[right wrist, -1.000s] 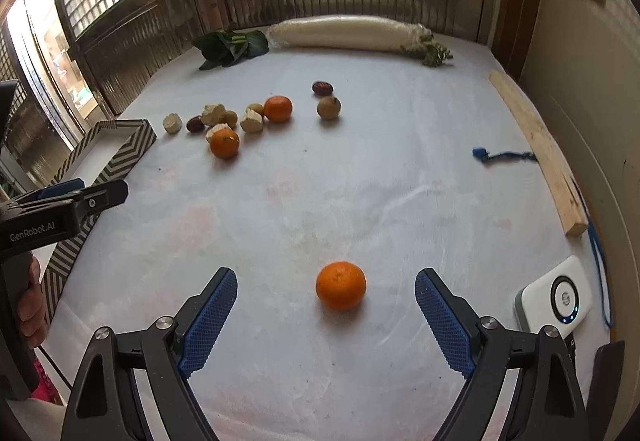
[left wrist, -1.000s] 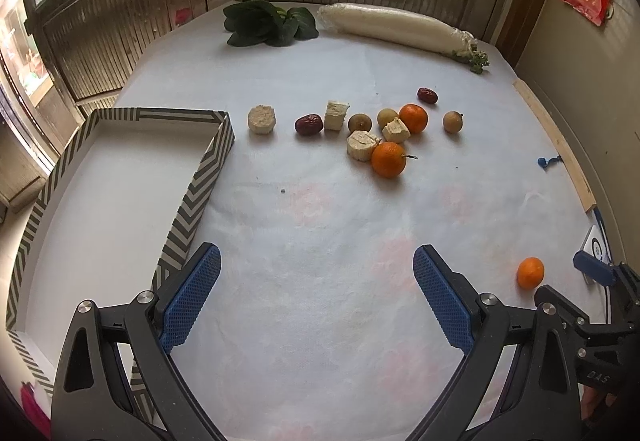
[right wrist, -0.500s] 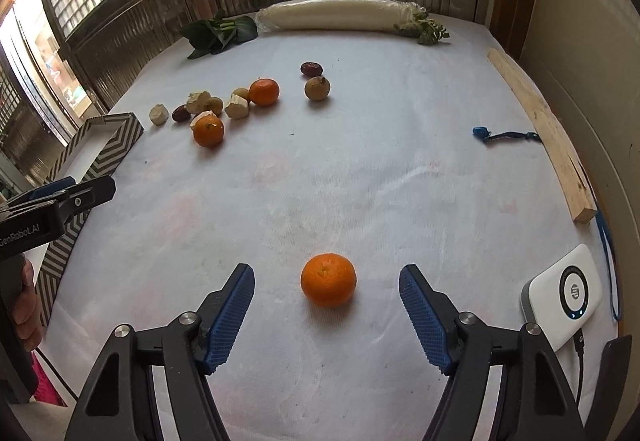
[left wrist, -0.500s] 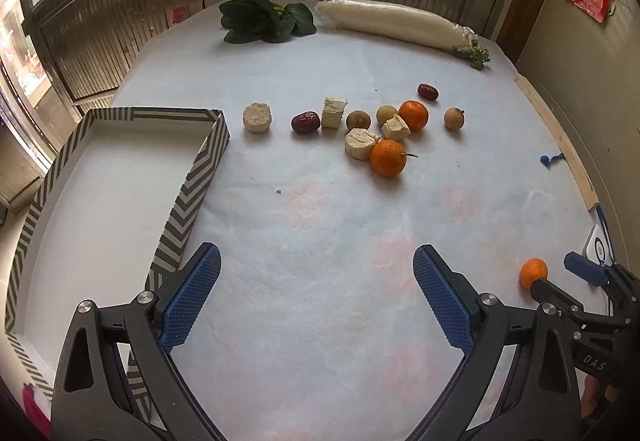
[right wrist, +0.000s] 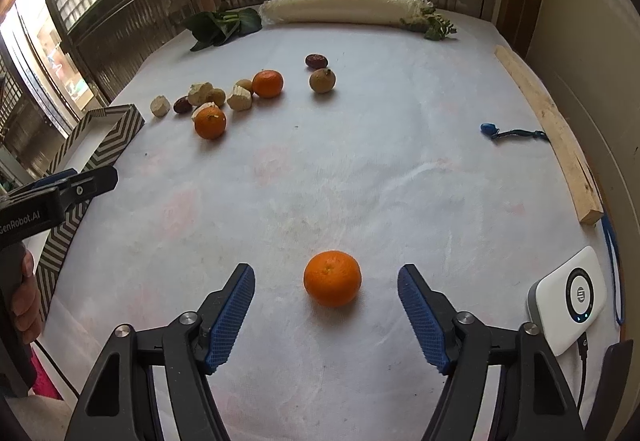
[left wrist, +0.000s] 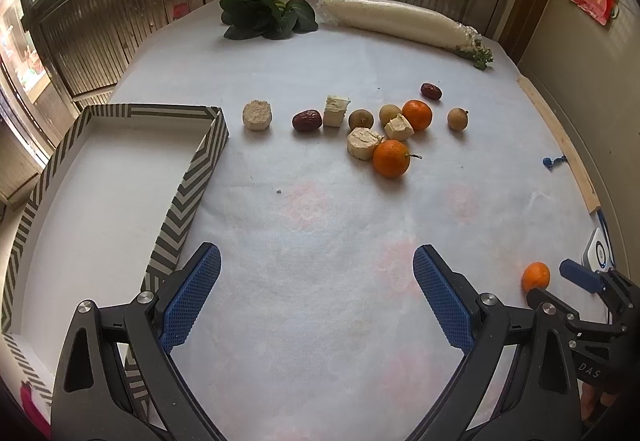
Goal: Organize fruits
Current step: 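Close the right gripper on the orange and lift it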
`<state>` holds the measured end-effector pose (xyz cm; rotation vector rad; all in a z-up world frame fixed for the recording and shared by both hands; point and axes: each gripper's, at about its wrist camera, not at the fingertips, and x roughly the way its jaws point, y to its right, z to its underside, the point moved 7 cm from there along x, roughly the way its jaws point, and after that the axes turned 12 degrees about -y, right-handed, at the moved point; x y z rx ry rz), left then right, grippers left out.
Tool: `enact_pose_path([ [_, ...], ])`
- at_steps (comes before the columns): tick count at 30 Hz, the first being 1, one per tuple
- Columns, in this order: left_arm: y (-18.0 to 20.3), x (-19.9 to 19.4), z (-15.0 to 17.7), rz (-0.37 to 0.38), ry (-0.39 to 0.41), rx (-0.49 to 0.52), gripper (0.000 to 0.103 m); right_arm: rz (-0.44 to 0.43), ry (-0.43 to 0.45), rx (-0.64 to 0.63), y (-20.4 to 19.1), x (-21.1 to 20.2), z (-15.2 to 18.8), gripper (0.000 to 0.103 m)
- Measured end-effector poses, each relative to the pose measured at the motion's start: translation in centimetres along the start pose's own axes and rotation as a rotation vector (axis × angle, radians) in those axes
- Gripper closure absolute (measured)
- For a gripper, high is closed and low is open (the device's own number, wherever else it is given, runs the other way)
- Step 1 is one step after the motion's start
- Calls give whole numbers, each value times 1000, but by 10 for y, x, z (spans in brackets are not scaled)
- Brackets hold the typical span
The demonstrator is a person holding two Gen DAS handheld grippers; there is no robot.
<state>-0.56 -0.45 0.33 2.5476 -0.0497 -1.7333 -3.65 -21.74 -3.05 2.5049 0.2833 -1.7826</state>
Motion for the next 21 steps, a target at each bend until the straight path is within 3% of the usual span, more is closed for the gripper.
enact_pose_path([
  [8, 1, 6, -3, 4, -15, 2, 5, -7, -38, 5, 4, 11, 2, 49],
  [14, 3, 13, -7, 7, -27, 11, 5, -16, -54, 9, 8, 19, -1, 73],
  [21, 10, 24, -28, 30, -38, 3, 5, -29, -17, -11, 4, 15, -29, 73],
])
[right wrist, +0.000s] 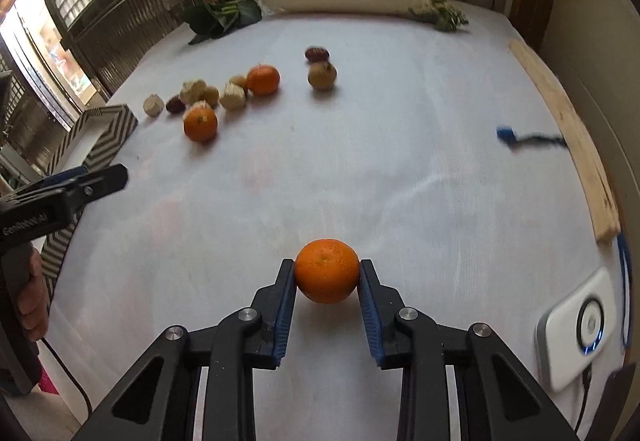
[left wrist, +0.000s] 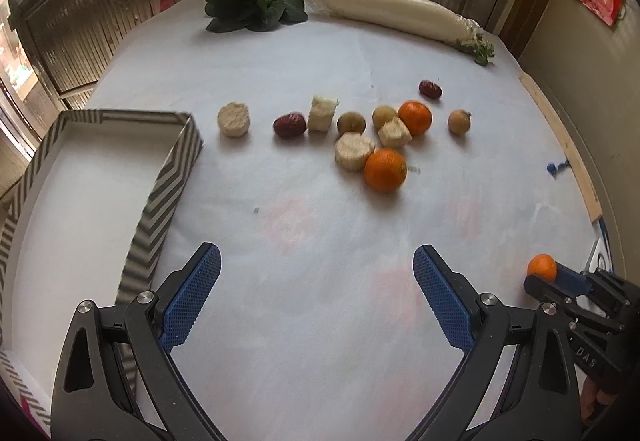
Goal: Organize fruits
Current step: 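Close the right gripper on the orange and lift it, then carry the orange into the striped tray and open the right gripper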
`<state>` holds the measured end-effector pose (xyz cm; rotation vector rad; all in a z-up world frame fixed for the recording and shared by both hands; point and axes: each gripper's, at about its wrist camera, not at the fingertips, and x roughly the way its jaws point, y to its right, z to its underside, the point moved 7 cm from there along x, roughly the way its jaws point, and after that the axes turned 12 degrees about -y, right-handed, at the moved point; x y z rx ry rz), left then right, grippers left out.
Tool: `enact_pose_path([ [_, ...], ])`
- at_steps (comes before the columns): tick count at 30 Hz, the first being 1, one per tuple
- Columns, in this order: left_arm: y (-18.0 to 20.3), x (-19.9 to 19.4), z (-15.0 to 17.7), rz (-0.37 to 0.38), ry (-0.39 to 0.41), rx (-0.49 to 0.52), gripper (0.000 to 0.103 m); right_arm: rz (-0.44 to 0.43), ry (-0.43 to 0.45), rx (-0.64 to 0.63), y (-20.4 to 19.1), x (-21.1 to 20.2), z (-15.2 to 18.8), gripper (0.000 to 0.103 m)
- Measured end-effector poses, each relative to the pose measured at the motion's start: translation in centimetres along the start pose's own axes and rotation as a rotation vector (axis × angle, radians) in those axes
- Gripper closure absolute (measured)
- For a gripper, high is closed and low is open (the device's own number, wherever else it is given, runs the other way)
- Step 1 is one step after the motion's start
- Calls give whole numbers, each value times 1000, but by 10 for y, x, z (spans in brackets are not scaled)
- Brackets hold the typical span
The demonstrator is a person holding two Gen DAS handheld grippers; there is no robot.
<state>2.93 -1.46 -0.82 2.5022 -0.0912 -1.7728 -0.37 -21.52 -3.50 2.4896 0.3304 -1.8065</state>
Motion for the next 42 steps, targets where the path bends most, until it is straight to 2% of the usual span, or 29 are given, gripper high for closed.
enact_pose_path([
  [7, 13, 17, -35, 7, -2, 15, 5, -15, 11, -8, 0, 8, -28, 73],
  [15, 26, 45, -53, -6, -39, 11, 6, -45, 15, -19, 3, 15, -45, 73],
  [18, 29, 54, -55, 3, -58, 8, 9, -57, 13, -21, 2, 18, -49, 73],
  [19, 31, 56, -55, 5, -61, 11, 14, -60, 12, -22, 2, 19, -50, 73],
  [22, 37, 62, -55, 9, -77, 30, 40, -65, 10, -25, 2, 20, -53, 73],
  [24, 38, 63, -56, -11, -66, 32, 47, -67, 9, -30, 1, 20, -54, 73],
  [25, 37, 62, -56, -14, -64, 26, 54, -67, 9, -32, 1, 20, -54, 73],
  [26, 33, 61, -56, -15, -62, 15, 67, -66, 9, -34, 0, 20, -54, 73],
  [27, 29, 60, -56, -9, -67, 0, 73, -66, 9, -34, 0, 20, -54, 73],
  [30, 19, 57, -53, 46, -93, -30, 73, -67, 12, -35, -2, 18, -54, 73],
  [42, -19, 21, -19, 80, -93, -92, 73, -78, 25, -127, -44, 5, -55, 73],
])
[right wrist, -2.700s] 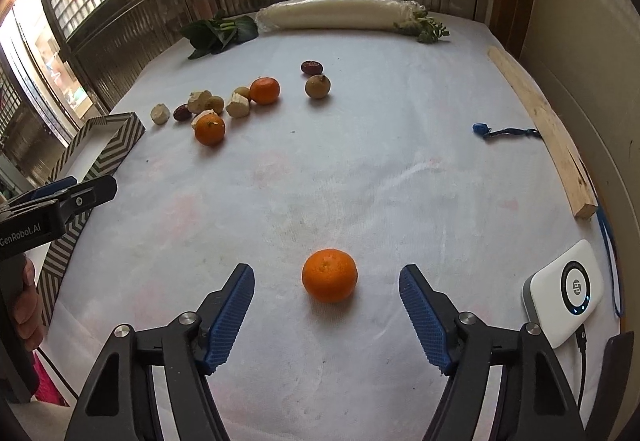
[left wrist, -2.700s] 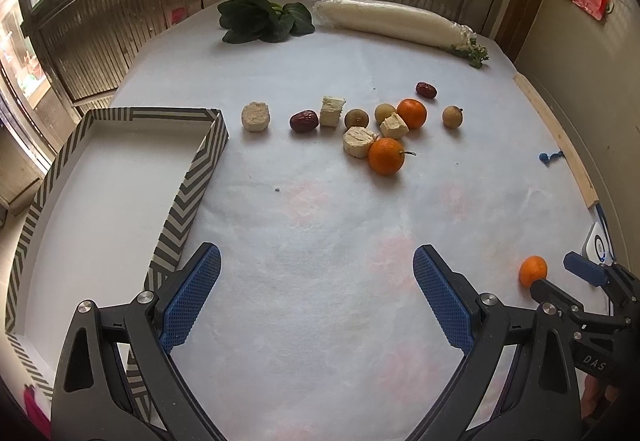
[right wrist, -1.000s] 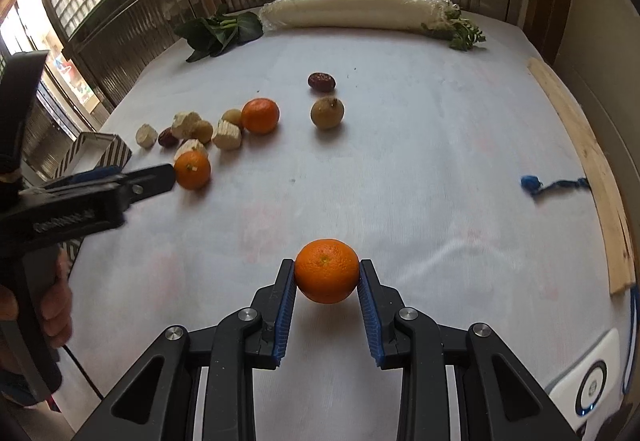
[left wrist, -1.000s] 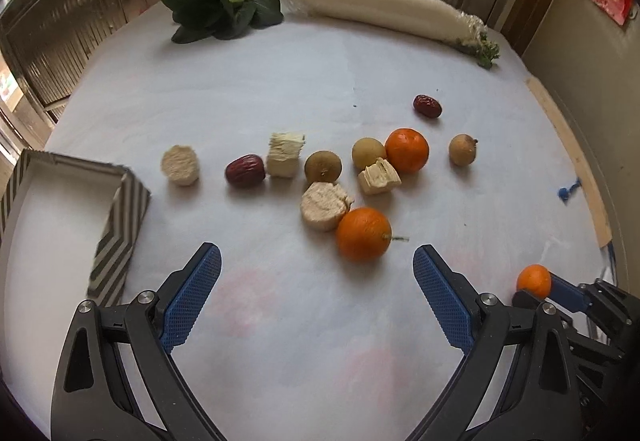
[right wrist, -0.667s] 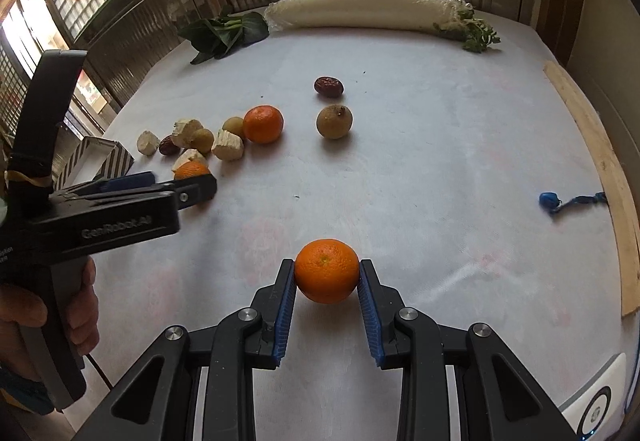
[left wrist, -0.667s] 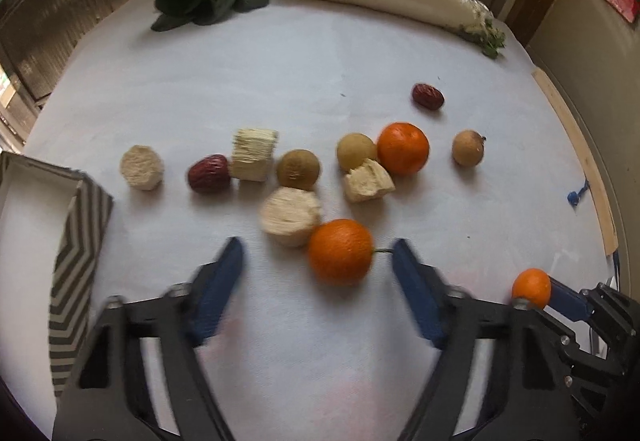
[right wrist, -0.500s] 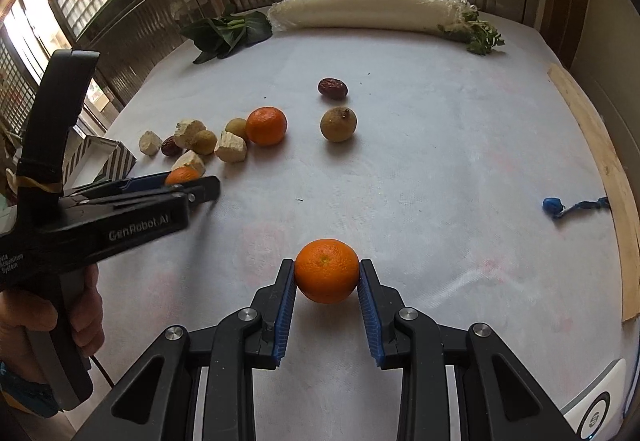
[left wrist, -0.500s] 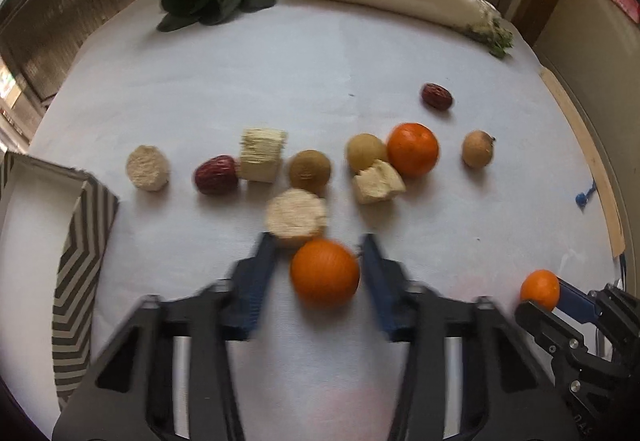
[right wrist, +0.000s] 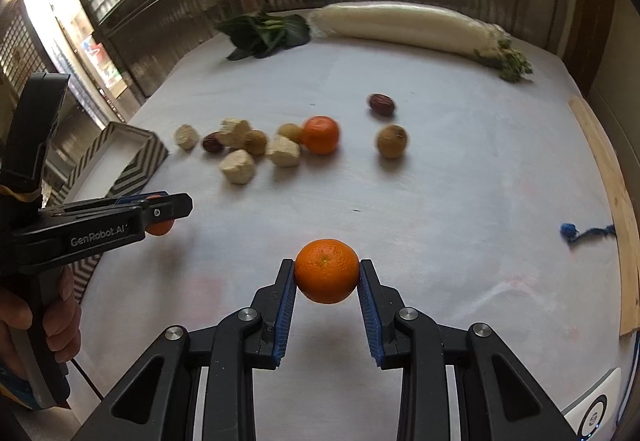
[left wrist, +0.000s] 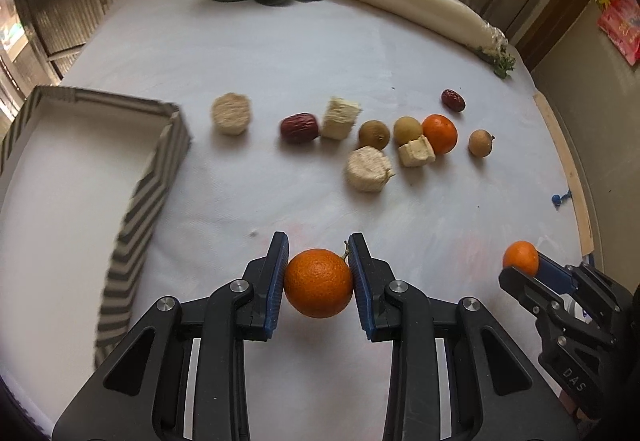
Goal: Organize fruits
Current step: 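Carry the orange into the striped tray and open the right gripper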
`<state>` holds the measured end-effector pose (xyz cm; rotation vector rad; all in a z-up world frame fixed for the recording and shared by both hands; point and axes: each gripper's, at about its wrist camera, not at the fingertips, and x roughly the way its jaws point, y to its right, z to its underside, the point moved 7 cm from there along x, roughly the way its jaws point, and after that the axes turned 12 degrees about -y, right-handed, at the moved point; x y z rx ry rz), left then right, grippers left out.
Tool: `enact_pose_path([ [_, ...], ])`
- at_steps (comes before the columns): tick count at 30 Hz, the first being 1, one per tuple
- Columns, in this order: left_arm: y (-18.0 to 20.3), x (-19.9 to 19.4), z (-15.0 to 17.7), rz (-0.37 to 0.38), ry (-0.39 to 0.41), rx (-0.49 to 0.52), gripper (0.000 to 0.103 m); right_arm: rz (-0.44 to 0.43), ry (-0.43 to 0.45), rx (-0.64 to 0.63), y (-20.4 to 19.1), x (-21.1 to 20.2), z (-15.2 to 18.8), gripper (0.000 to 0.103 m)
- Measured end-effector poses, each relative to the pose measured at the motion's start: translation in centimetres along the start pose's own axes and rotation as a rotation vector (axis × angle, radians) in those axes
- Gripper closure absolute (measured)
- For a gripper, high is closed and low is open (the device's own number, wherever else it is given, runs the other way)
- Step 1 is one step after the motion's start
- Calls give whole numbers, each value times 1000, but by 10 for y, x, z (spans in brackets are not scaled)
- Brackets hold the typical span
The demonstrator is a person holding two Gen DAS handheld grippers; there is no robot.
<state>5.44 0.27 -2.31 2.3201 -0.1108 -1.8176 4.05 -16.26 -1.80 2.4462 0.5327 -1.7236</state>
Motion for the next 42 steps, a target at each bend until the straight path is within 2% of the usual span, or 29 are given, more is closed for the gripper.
enact_pose_path([
  [17, -60, -52, 9, -74, 91, -82, 73, -43, 12, -150, -82, -1, -20, 73],
  [26, -122, -69, 0, -147, 105, -155, 73, -103, 27, -259, -147, 10, -55, 73],
  [34, -179, -59, -23, -193, 87, -231, 73, -160, 17, -350, -205, 35, -105, 73],
  [42, -207, -37, -36, -202, 52, -292, 73, -158, -63, -419, -235, 80, -125, 73],
])
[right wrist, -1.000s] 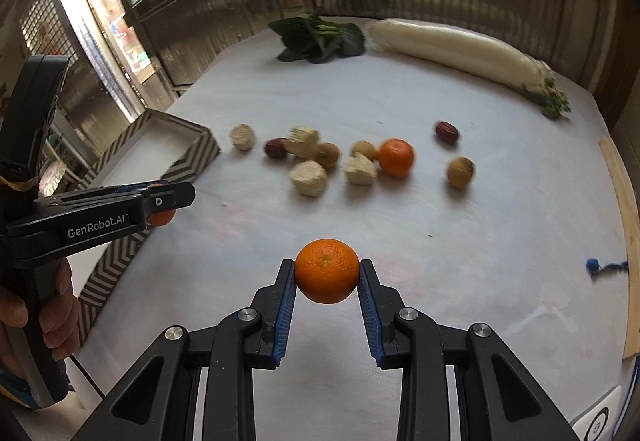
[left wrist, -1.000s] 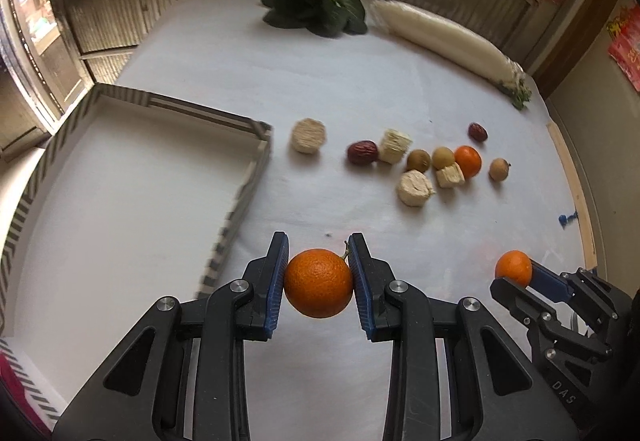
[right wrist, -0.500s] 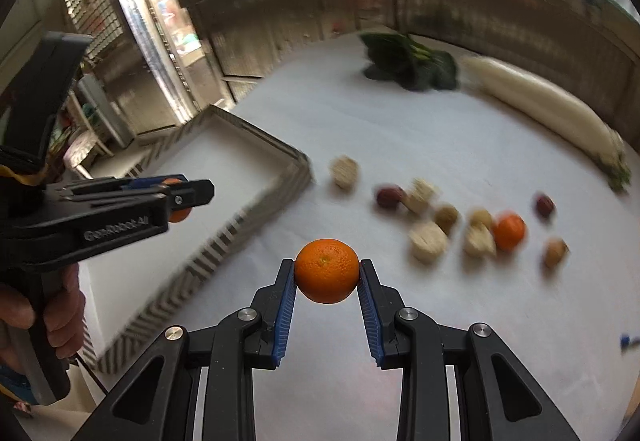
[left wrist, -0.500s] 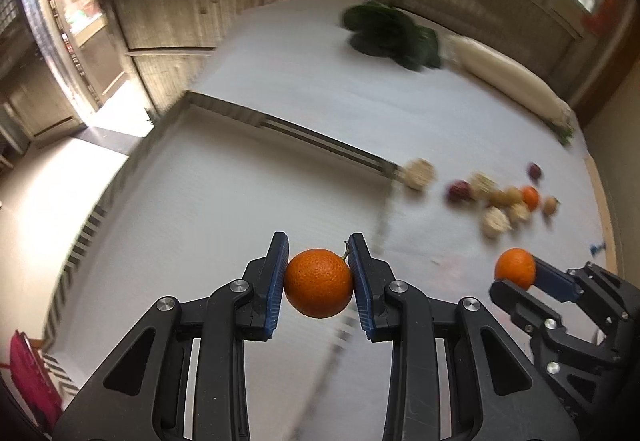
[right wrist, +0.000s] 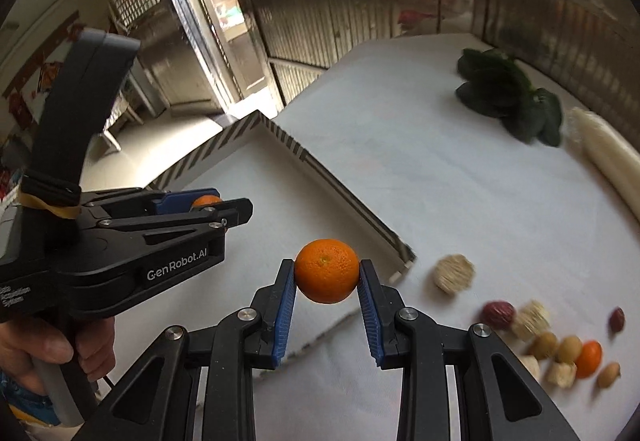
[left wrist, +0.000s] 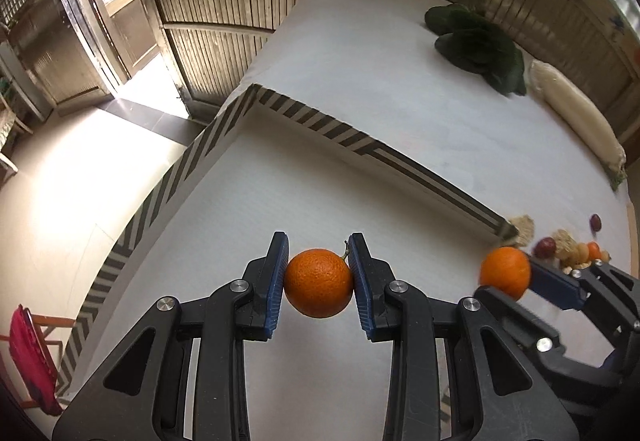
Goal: Organize fruits
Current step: 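Carry the orange into the striped tray and open the right gripper, then withdraw the right tool from the tray toward the round rice cake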
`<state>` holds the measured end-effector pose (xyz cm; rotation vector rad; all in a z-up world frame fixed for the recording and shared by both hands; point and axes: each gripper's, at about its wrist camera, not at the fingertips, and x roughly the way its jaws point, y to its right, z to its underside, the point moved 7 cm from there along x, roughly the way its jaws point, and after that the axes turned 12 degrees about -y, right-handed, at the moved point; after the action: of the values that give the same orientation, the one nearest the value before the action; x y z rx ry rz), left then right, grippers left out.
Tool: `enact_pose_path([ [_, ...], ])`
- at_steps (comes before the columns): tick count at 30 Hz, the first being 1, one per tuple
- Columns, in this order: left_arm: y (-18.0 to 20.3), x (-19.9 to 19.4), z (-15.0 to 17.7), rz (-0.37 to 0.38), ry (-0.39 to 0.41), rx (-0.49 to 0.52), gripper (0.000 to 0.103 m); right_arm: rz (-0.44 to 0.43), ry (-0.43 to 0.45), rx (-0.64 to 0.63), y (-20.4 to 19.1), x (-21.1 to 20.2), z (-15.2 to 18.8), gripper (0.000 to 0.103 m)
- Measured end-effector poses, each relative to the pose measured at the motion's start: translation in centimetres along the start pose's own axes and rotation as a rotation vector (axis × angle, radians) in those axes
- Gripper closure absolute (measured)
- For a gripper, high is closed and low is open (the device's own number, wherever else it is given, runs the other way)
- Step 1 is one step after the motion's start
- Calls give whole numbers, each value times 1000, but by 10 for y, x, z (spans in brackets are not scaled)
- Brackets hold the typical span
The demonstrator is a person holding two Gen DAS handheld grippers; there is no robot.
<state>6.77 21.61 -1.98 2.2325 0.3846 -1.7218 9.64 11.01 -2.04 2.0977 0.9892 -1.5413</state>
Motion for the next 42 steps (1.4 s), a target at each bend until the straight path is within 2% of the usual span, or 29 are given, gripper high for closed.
enact_pose_path([
  [7, -1, 15, -5, 2, -32, -16, 73, -3, -32, -3, 4, 20, -5, 73],
  [11, 0, 19, -7, -6, -34, -10, 73, 2, -43, -14, 4, 29, -7, 73],
  [16, 0, 17, -5, 19, -24, -28, 71, -9, -40, -2, 5, 32, -7, 71],
  [18, -1, 15, -4, 19, -16, -30, 63, -22, -30, -3, 3, 29, -7, 60],
  [20, -2, 10, -2, 32, -1, -34, 45, -32, -14, -6, 1, 24, -6, 56],
  [23, -4, 0, 5, 59, 27, -44, 38, -24, -3, -4, 2, 13, -3, 56],
  [31, -22, -27, 56, 32, 107, -151, 37, -16, 98, 82, 18, -34, 19, 55],
  [34, -24, -26, 76, 48, 93, -167, 37, -2, 117, 114, 30, -49, 33, 54],
  [37, -21, -18, 95, 76, 45, -192, 37, 26, 123, 155, 46, -60, 48, 54],
  [42, -9, -13, 107, 104, 13, -202, 37, 52, 110, 228, 72, -71, 74, 53],
])
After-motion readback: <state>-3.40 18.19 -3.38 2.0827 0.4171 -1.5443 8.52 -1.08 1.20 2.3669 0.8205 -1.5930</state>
